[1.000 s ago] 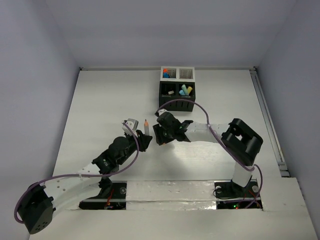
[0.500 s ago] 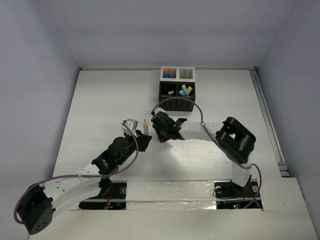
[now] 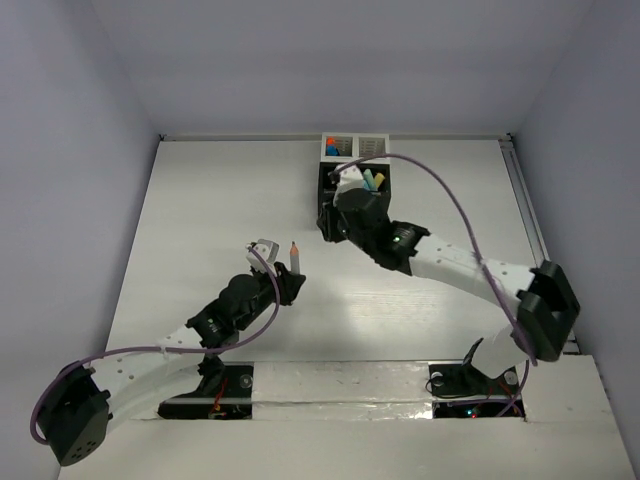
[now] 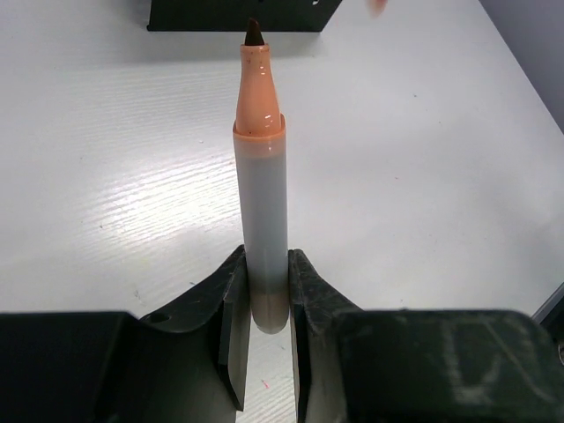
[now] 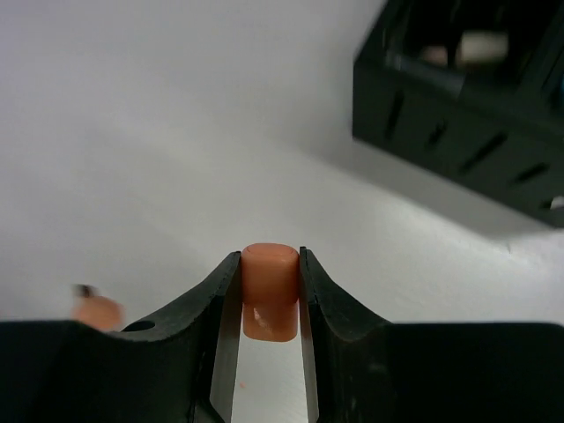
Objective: Sort the stationery into containers
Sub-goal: Close the pen cap on the pen.
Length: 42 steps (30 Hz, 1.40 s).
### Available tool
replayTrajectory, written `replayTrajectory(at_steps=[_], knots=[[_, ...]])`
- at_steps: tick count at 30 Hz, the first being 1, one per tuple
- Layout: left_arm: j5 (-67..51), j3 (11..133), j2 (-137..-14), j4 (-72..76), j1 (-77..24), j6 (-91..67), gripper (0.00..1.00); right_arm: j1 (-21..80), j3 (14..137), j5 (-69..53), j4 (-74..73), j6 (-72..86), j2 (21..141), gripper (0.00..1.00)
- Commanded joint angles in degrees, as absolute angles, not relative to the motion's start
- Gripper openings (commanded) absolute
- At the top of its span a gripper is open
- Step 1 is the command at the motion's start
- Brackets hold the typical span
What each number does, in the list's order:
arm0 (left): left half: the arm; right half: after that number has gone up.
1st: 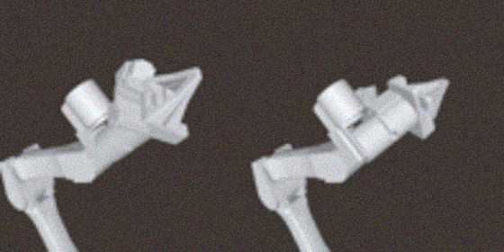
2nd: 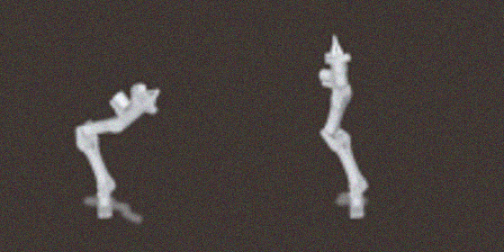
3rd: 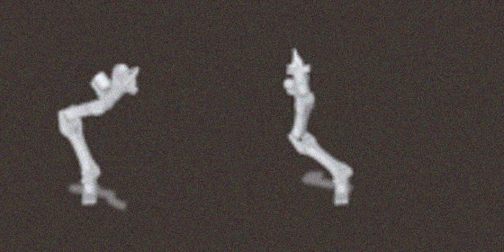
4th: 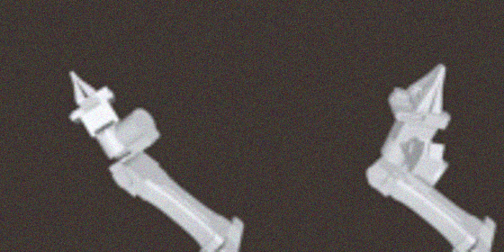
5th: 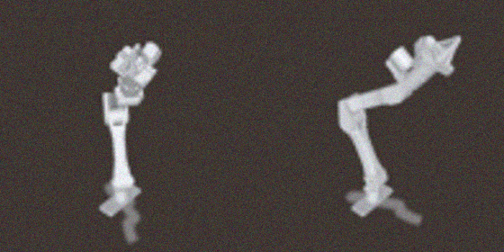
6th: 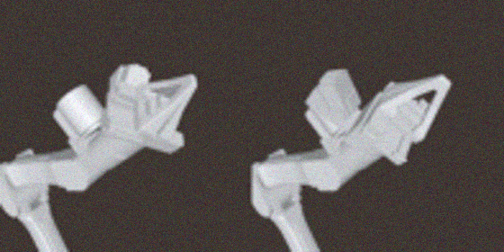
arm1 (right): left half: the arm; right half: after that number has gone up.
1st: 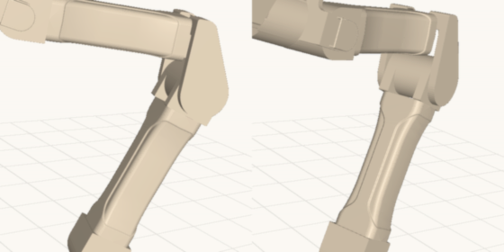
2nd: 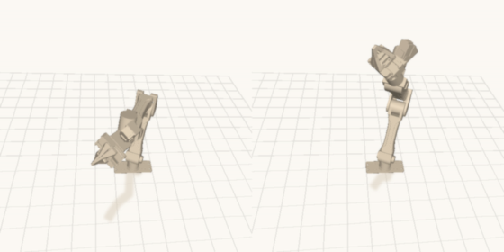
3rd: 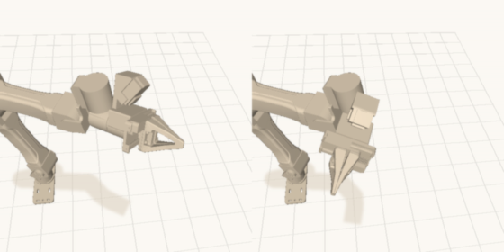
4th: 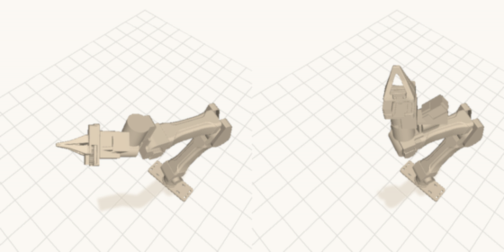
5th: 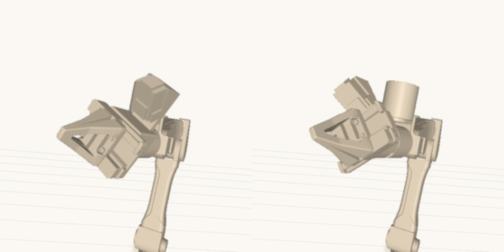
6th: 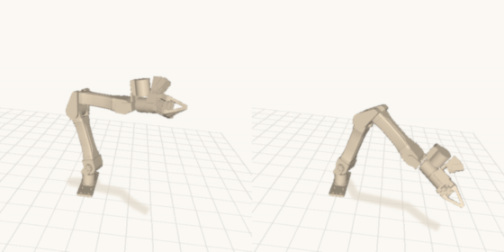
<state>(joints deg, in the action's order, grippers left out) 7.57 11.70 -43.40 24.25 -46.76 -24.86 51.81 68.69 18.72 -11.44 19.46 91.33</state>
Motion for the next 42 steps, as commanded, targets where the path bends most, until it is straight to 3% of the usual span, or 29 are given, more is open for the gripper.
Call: replayTrajectory(at_steps=[1, 10, 42], knots=[[6.4, 10.8, -42.8, 28.6, -46.6, -23.9, 0.00, 52.0, 69.3, 20.1, 4.2, 21.6, 85.3, 0.00], [4.7, 9.6, -41.0, 31.1, -46.6, -23.2, 0.00, 52.0, 69.1, 12.5, 18.9, 28.2, 87.7, 0.00], [9.8, 9.3, -38.6, 29.3, -46.6, -23.8, 0.00, 56.9, 64.0, 8.3, 21.5, 33.1, 92.7, 0.00]])
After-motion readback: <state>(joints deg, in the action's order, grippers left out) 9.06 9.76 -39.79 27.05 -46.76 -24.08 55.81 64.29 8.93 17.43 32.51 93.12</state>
